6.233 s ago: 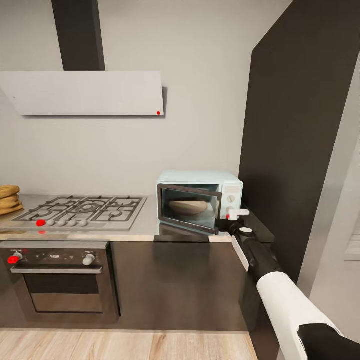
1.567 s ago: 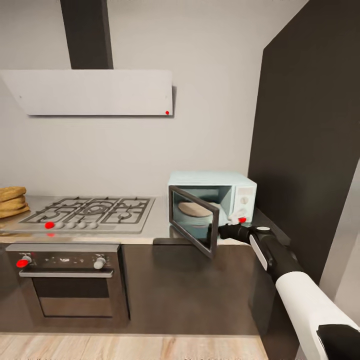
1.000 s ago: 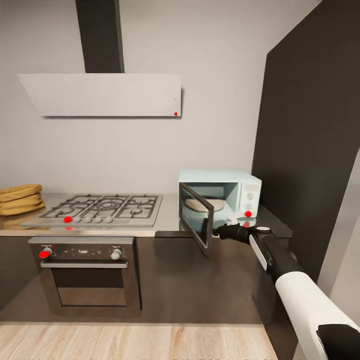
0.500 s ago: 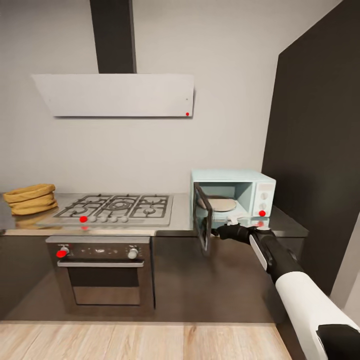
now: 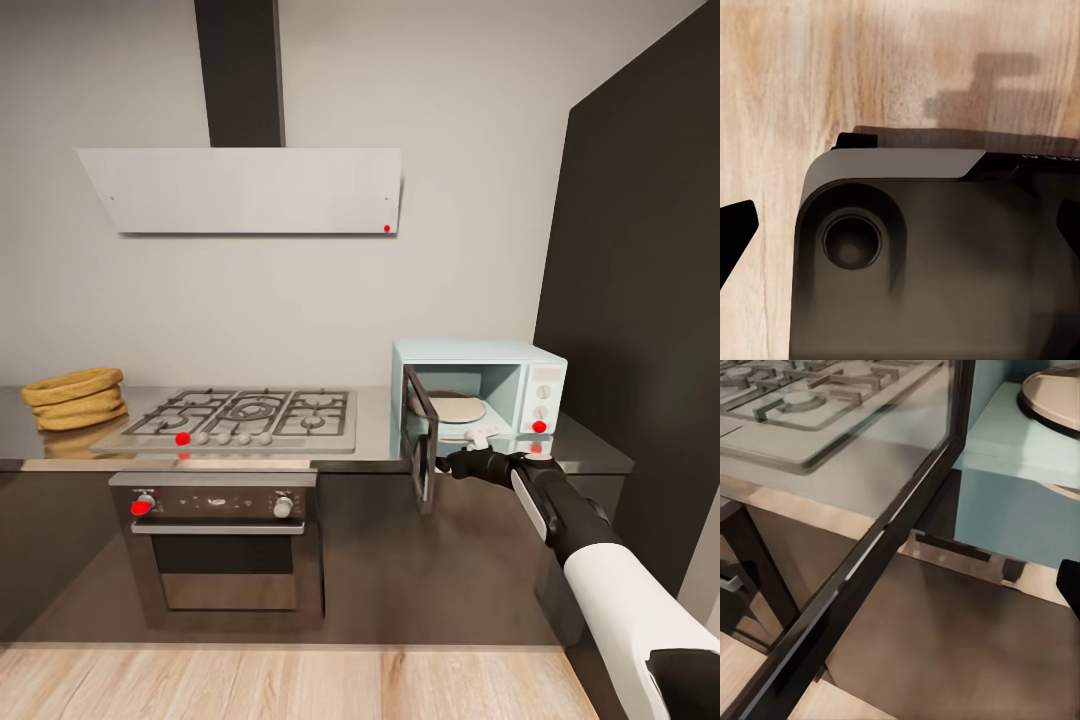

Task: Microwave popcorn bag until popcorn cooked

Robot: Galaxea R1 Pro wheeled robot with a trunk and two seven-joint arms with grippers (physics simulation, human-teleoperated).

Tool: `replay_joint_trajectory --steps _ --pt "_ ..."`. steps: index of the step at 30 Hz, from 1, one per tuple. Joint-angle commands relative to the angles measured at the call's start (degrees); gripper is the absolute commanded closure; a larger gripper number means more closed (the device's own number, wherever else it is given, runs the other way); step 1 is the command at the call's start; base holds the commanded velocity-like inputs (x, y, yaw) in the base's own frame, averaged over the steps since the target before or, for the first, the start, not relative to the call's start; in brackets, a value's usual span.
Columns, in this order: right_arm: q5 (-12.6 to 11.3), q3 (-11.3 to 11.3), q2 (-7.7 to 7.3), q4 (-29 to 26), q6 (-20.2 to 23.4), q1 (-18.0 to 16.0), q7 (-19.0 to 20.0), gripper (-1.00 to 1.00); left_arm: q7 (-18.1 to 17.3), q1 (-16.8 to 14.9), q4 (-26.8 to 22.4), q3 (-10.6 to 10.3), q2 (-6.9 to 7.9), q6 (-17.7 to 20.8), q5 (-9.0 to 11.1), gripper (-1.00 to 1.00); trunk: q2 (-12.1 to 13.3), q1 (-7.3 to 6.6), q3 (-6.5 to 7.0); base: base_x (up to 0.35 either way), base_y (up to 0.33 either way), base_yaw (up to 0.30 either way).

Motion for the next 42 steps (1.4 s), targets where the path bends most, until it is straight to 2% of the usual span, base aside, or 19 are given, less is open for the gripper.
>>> replay_joint_trajectory --steps 1,7,10,16,18,19,21,23,25,27,29,30,33,34,36,37,39,40,42 --pt "-0.62 0.16 2.08 -0.1 0.51 0.0 0.39 -1.0 -0.01 -0.03 0.0 0.08 -0.02 -0.13 0.35 -1.0 -0.03 0.0 -0.07 0.0 0.002 0.0" --pt "-0.76 -0.03 1.49 -0.03 0.51 0.0 -0.25 -1.0 -0.01 -0.03 0.0 0.08 -0.02 -0.13 0.35 -1.0 -0.03 0.0 -0.07 0.0 0.0 0.0" --pt "-0.76 -0.16 1.4 -0.02 0.51 0.0 -3.13 -1.0 -0.01 -0.03 0.0 0.08 -0.02 -0.13 0.35 -1.0 -0.03 0.0 -0.07 0.0 0.0 0.0" --pt "-0.9 -0.21 1.12 1.57 0.55 0.0 -11.95 -1.0 -0.01 -0.03 0.0 0.08 -0.02 -0.13 0.35 -1.0 -0.03 0.0 -0.07 0.0 0.0 0.0" --pt "-0.88 -0.2 -0.89 5.05 0.49 0.0 -13.97 -1.0 -0.01 -0.03 0.0 0.08 0.0 -0.13 0.35 -1.0 -0.03 0.0 -0.07 0.0 0.0 0.0" --pt "-0.86 -0.19 -2.42 6.94 0.46 0.0 -14.51 -1.0 -0.01 -0.03 0.0 0.08 0.02 -0.13 0.35 -1.0 -0.03 0.0 -0.07 0.0 0.0 0.0" --pt "-0.91 -0.19 -4.38 9.36 0.38 0.0 -14.89 -1.0 -0.01 -0.03 0.0 0.08 0.06 -0.13 0.35 -1.0 -0.03 0.0 -0.07 0.0 0.0 0.0" --pt "-0.93 -0.19 -5.64 13.22 0.3 0.0 -15.11 -1.0 -0.01 -0.03 0.0 0.08 0.07 -0.13 0.35 -1.0 -0.03 0.0 -0.07 0.0 0.0 0.0" --pt "-0.92 -0.19 -6.18 16.58 -0.35 0.0 -15.21 -1.0 -0.01 -0.03 0.0 0.08 0.07 -0.13 0.35 -1.0 -0.03 0.0 -0.07 0.0 0.0 0.0" --pt "-0.88 -0.17 -6.55 21.85 -3.26 0.0 -15.23 -1.0 -0.01 -0.03 0.0 0.08 0.07 -0.13 0.35 -1.0 -0.03 0.0 -0.07 0.0 0.0 0.0" --pt "-0.92 -0.08 -6.73 31.17 -9.84 0.0 -15.24 -1.0 -0.01 -0.03 0.0 0.08 0.07 -0.13 0.35 -1.0 -0.03 0.0 -0.07 0.0 0.0 0.0" --pt "-0.91 0.01 -6.72 37.82 -13.92 0.0 -15.23 -1.0 -0.01 -0.03 0.0 0.08 0.07 -0.13 0.35 -1.0 -0.03 0.0 -0.07 0.0 0.0 0.0" --pt "-0.98 0.06 -6.41 43.84 -17.02 0.41 -15.25 -1.0 -0.01 -0.03 0.0 0.08 0.06 -0.13 0.35 -1.0 -0.03 0.0 -0.07 0.0 0.0 0.0" --pt "-1.0 0.07 -6.33 44.41 -17.32 1.34 -15.3 -1.0 -0.01 -0.03 0.0 0.08 0.06 -0.13 0.35 -1.0 -0.03 0.0 -0.07 0.0 0.0 0.0" --pt "-1.06 0.07 -6.15 45.16 -18.15 7.74 -15.34 -1.0 -0.01 -0.03 0.0 0.08 0.04 -0.13 0.35 -1.0 -0.03 0.0 -0.07 0.0 0.0 0.0" --pt "-1.07 0.07 -6.07 45.21 -18.37 8.95 -15.37 -1.0 -0.01 -0.03 0.0 0.08 0.05 -0.13 0.35 -1.0 -0.03 0.0 -0.07 0.0 0.0 0.0" --pt "-1.08 0.06 -5.56 45.35 -19.93 14.71 -15.41 -1.0 -0.01 -0.03 0.0 0.08 0.01 -0.13 0.35 -1.0 -0.03 0.0 -0.07 0.0 0.0 0.0" --pt "-1.14 0.02 -4.76 45.39 -20.88 18.88 -15.44 -1.0 -0.01 -0.03 0.0 0.08 0.01 -0.13 0.35 -1.0 -0.03 0.0 -0.07 0.0 0.0 0.0" --pt "-1.15 0.0 -3.04 45.41 -21.67 24.08 -15.51 -1.0 -0.01 -0.03 0.0 0.08 0.02 -0.13 0.35 -1.0 -0.03 0.0 -0.07 0.0 0.0 0.0"
